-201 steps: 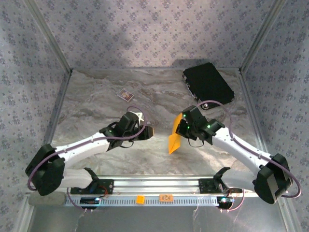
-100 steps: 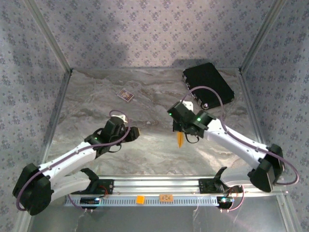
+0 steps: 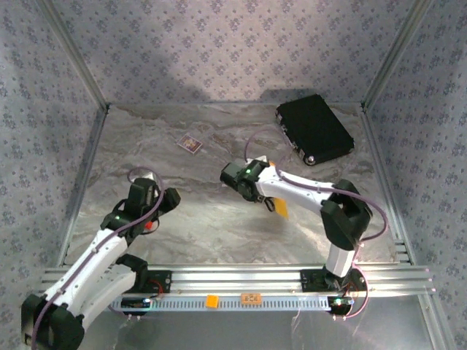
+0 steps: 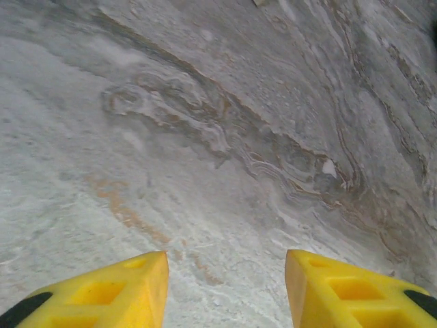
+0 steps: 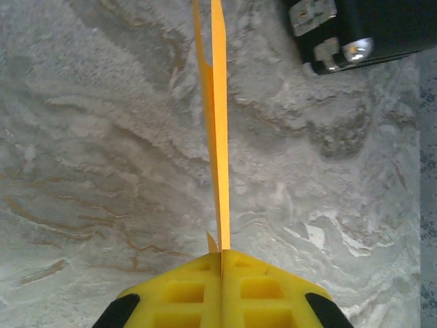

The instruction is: Fold a paper plane with a square sheet of paper (pick it up from the middle)

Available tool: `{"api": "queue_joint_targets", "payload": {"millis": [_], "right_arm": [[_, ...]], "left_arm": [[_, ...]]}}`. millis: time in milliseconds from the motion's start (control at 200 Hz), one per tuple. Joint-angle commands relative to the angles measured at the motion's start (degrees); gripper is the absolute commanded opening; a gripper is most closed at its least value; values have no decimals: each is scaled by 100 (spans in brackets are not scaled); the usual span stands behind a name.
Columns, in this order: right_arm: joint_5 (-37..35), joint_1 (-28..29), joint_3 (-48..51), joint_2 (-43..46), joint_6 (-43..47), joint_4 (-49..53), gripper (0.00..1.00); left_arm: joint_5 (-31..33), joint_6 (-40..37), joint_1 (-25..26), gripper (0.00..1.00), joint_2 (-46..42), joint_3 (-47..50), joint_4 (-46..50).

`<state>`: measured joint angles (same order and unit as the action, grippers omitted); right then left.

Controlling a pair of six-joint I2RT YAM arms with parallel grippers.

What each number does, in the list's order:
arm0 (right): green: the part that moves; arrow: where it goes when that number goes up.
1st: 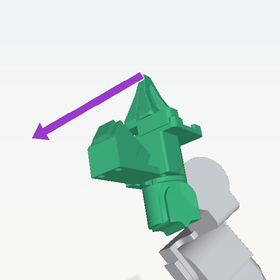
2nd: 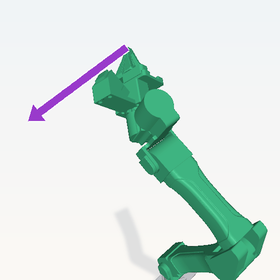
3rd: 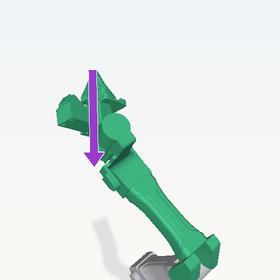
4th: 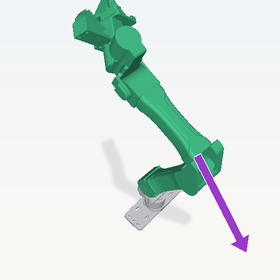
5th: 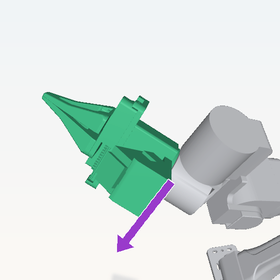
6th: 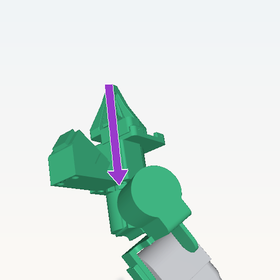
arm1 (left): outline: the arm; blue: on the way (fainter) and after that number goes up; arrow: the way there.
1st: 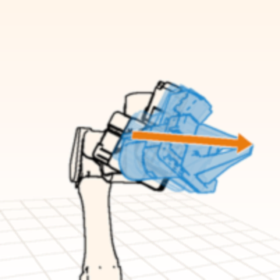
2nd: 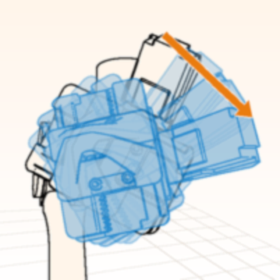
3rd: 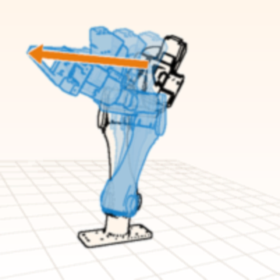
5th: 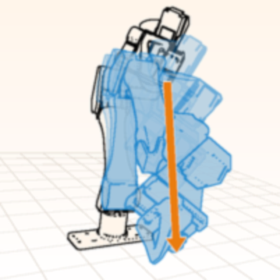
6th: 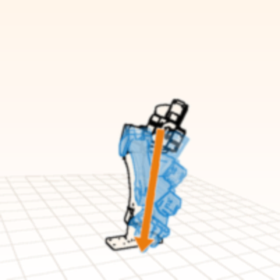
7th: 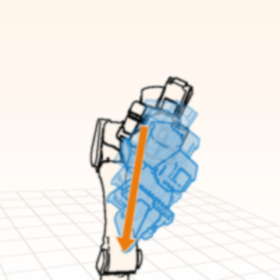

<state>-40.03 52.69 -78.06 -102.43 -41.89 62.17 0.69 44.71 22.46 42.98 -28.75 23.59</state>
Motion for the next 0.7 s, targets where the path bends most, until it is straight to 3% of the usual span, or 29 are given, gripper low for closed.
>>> {"api": "queue_joint_targets", "payload": {"millis": [0,265,350,510,590,695], "right_arm": [[434,120,-259,-362,216,-353,8],[1818,154,-723,-1027,383,-1111,19],[2364,112,-631,-818,373,-1488,35],[3422,-288,325,197,206,-2719,48],[3807,-582,1036,789,91,-3436,48],[4476,-1133,2196,1517,-197,-4269,40]], "left_arm": [[195,15,-54,51,-325,-95,425],[-14,-28,-66,56,-427,-131,446],[-197,1,-64,57,-397,-100,358],[-648,28,-66,58,-201,-49,94],[-959,31,-57,54,2,-52,-125],[-1383,88,-32,47,334,-38,-532]]}}
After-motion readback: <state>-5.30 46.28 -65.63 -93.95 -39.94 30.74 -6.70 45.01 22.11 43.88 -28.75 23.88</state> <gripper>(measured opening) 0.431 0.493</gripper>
